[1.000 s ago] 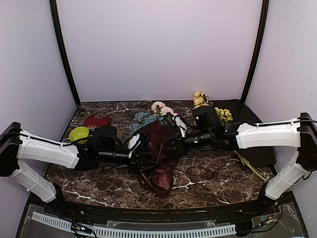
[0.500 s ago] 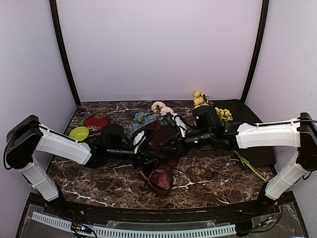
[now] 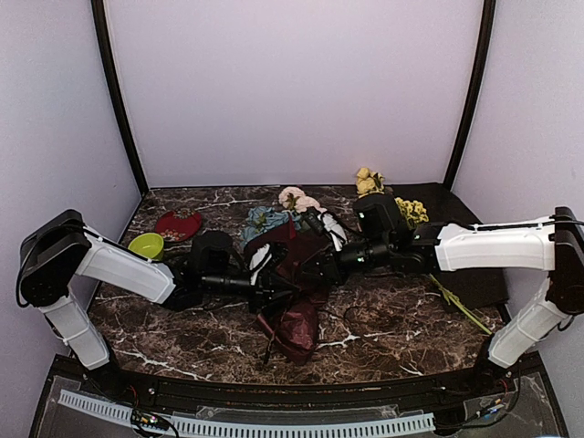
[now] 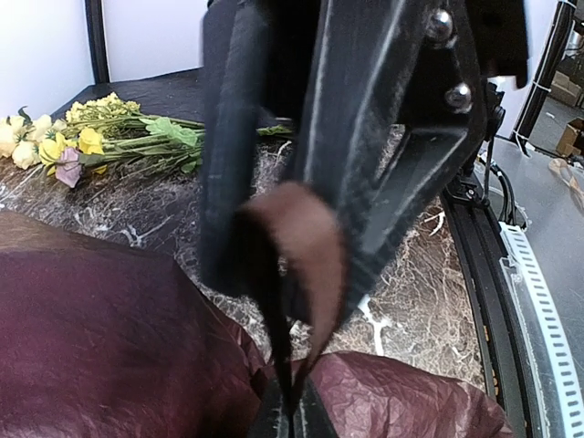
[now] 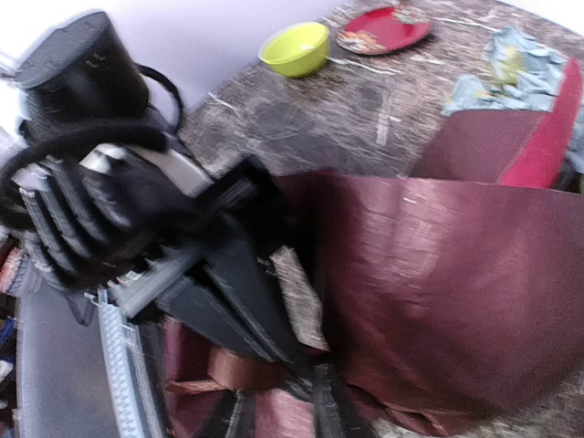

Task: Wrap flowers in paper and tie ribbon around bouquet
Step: Cross the ribbon over the folded bouquet.

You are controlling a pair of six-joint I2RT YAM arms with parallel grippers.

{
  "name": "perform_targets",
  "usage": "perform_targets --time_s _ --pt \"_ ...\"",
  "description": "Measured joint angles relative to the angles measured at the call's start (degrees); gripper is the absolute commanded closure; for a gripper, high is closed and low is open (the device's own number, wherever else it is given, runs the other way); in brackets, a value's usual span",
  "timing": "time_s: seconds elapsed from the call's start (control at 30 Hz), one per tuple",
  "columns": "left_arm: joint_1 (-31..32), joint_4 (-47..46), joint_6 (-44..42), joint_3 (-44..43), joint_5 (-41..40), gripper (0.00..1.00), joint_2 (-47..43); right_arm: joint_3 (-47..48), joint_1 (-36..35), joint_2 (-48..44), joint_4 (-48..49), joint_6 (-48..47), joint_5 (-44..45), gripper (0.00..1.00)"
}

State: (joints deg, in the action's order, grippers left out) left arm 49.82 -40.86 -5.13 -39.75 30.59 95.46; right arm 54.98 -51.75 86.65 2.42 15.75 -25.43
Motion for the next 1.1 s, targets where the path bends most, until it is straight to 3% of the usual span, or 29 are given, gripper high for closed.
perform_targets --time_s 0.07,0.13,0.33,0.43,0.77,0.9,1.0,1.1 --pt "0.0 -0.3 0.0 0.0 -0.2 1.00 0.0 1.1 0.0 -0.2 -3.7 0.6 4.5 0.64" --pt "0.0 -0.3 -0.2 0.0 -0.9 1.00 0.0 1.6 0.4 -1.2 -8.0 2.5 10.6 0.63" --pt "0.7 -0.1 -2.1 0.0 -4.3 1.00 0.0 1.8 3.7 -2.7 -24.4 10.1 27.7 0.70" --pt "1.0 0.5 -3.1 0.0 -5.5 1.00 0.0 1.3 3.0 -2.2 -29.5 12.8 28.7 0.71" --pt "1.6 1.2 -4.6 0.0 -6.9 1.00 0.0 0.4 -3.8 2.2 -39.1 18.0 26.5 0.61" --pt "1.9 2.1 -5.1 -0.1 -7.3 1.00 0.0 0.2 -4.6 6.6 -39.4 18.5 25.9 0.72" --pt "2.1 2.8 -5.2 -0.3 -7.3 1.00 0.0 0.2 -5.2 9.7 -39.4 18.5 25.7 0.75" --pt "2.2 3.5 -5.5 -0.4 -7.6 1.00 -0.1 0.8 -6.3 10.4 -39.1 18.6 26.7 0.88"
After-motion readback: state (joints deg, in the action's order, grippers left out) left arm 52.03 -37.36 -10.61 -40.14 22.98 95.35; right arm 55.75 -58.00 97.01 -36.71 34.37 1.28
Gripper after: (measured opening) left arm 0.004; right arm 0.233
